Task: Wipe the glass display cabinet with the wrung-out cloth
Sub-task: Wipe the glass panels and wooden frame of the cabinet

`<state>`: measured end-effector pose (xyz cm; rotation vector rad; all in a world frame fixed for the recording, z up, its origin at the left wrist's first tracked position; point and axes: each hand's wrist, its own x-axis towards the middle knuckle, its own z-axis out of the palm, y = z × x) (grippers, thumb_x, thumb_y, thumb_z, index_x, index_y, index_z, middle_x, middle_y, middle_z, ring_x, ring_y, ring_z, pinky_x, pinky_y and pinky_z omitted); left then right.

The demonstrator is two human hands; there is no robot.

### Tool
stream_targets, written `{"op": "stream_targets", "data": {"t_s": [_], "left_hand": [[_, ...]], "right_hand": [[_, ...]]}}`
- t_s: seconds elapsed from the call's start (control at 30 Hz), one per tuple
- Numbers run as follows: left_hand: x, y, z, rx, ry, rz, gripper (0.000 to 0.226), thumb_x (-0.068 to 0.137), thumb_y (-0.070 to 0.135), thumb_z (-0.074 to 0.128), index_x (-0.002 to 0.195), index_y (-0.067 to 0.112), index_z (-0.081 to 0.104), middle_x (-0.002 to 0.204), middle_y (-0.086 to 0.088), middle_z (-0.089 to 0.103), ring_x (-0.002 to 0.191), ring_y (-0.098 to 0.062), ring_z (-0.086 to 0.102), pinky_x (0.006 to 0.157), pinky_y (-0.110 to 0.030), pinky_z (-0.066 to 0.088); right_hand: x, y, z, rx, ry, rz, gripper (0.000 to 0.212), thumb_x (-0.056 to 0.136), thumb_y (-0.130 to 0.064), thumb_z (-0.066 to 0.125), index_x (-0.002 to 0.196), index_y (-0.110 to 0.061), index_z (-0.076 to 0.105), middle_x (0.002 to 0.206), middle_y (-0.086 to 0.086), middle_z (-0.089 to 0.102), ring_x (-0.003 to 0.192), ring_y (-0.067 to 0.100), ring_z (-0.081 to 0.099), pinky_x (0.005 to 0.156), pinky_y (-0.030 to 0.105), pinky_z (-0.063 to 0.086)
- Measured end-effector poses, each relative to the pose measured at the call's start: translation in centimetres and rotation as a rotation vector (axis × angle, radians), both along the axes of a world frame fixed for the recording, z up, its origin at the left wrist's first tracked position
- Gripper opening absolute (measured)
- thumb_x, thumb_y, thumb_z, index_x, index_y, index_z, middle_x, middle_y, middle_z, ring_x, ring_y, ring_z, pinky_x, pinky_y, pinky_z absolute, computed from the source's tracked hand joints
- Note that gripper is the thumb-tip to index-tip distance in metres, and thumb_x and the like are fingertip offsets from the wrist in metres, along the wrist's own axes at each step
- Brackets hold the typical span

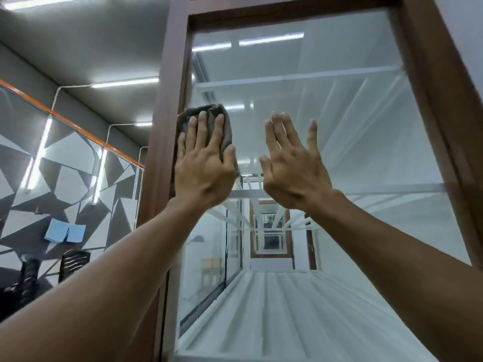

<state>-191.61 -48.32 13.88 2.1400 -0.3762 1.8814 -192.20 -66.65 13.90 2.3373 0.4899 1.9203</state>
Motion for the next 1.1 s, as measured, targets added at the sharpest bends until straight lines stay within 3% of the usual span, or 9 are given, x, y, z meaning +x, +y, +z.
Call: {"op": "stream_targets", "data": {"t_s": [0.07,0.13,0.23,0.4,0.57,0.73,0.93,1.0,1.1], "left_hand": [[-0.3,-1.6,-3.4,-0.001,0.006,-0.003,0.07,0.101,0.052,0.013,0.165,0.032,-0.007,0.172,0.001,-0.018,0.157,-0.014,-0.022,0.128,-0.041,-0.016],[-0.4,-3.1,-6.0,0.171,-0.006,0.025,0.069,0.102,0.054,0.011,0.165,0.032,-0.007,0.171,0.0,-0.02,0.157,-0.015,-0.024,0.128,-0.042,-0.017],[-0.3,-3.3,-3.8,0.393,-0.022,0.036,0.068,0.101,0.054,0.013,0.165,0.033,-0.001,0.173,0.0,-0.012,0.159,-0.015,-0.018,0.129,-0.045,-0.009],[-0.4,-7.7,0.0,0.113,0.033,0.042,0.071,0.1,0.05,0.014,0.165,0.029,-0.006,0.173,-0.004,-0.016,0.159,-0.021,-0.018,0.128,-0.047,-0.015],[-0.4,-9.1,-5.5,0.499,-0.019,0.055,0.066,0.104,0.052,0.014,0.164,0.033,-0.004,0.173,-0.002,-0.013,0.159,-0.019,-0.019,0.129,-0.048,-0.011],[-0.5,-14.8,-1.5,0.272,0.011,0.064,0.069,0.103,0.051,0.013,0.165,0.029,-0.007,0.173,-0.005,-0.016,0.158,-0.023,-0.02,0.126,-0.047,-0.017],[-0.7,-17.2,-5.6,0.591,-0.034,0.029,0.067,0.104,0.049,0.011,0.165,0.026,-0.003,0.172,-0.003,-0.013,0.158,-0.021,-0.019,0.129,-0.049,-0.011],[-0.7,-18.1,-4.0,0.542,-0.043,0.042,0.067,0.103,0.049,0.011,0.165,0.027,-0.004,0.173,-0.003,-0.012,0.159,-0.021,-0.017,0.129,-0.049,-0.012],[-1.3,-23.1,-1.4,0.463,-0.023,0.052,0.068,0.104,0.047,0.013,0.165,0.024,-0.005,0.173,-0.007,-0.014,0.159,-0.025,-0.018,0.128,-0.053,-0.012]], "right_hand": [[0.1,-0.9,-0.9,-0.02,-0.003,0.022,0.074,0.099,-0.046,0.012,0.163,-0.013,-0.004,0.171,0.008,-0.013,0.158,0.021,-0.015,0.125,0.058,-0.012],[0.1,-2.2,-2.0,-0.042,-0.023,0.043,0.071,0.101,-0.046,0.014,0.164,-0.016,0.001,0.172,0.006,-0.008,0.159,0.021,-0.011,0.127,0.054,-0.01],[0.2,-4.2,-3.4,0.001,-0.054,0.057,0.069,0.102,-0.045,0.019,0.165,-0.019,0.007,0.172,0.005,-0.001,0.159,0.021,-0.007,0.128,0.051,-0.008],[0.0,-7.7,-3.9,0.154,-0.052,0.014,0.069,0.1,-0.046,0.02,0.165,-0.026,0.007,0.172,0.004,-0.003,0.159,0.021,-0.008,0.127,0.054,-0.01],[-0.8,-13.0,-5.3,0.239,-0.051,-0.036,0.067,0.101,-0.048,0.017,0.164,-0.029,0.007,0.172,0.006,-0.002,0.159,0.023,-0.006,0.127,0.058,-0.004],[-1.2,-16.1,-6.5,0.194,-0.119,-0.115,0.065,0.103,-0.051,0.017,0.164,-0.028,0.015,0.171,0.011,0.008,0.16,0.027,-0.001,0.128,0.056,-0.005],[-1.4,-17.8,-6.6,0.206,-0.147,-0.149,0.064,0.104,-0.048,0.018,0.163,-0.025,0.021,0.169,0.018,0.015,0.159,0.031,0.005,0.128,0.057,-0.002],[-1.6,-18.5,-6.9,0.237,-0.143,-0.167,0.065,0.104,-0.047,0.017,0.164,-0.021,0.018,0.17,0.018,0.012,0.16,0.029,0.002,0.128,0.053,-0.004],[-1.6,-19.3,-8.0,0.346,-0.179,-0.211,0.066,0.104,-0.041,0.018,0.162,-0.01,0.02,0.171,0.015,0.01,0.16,0.025,0.0,0.126,0.06,-0.005]]}}
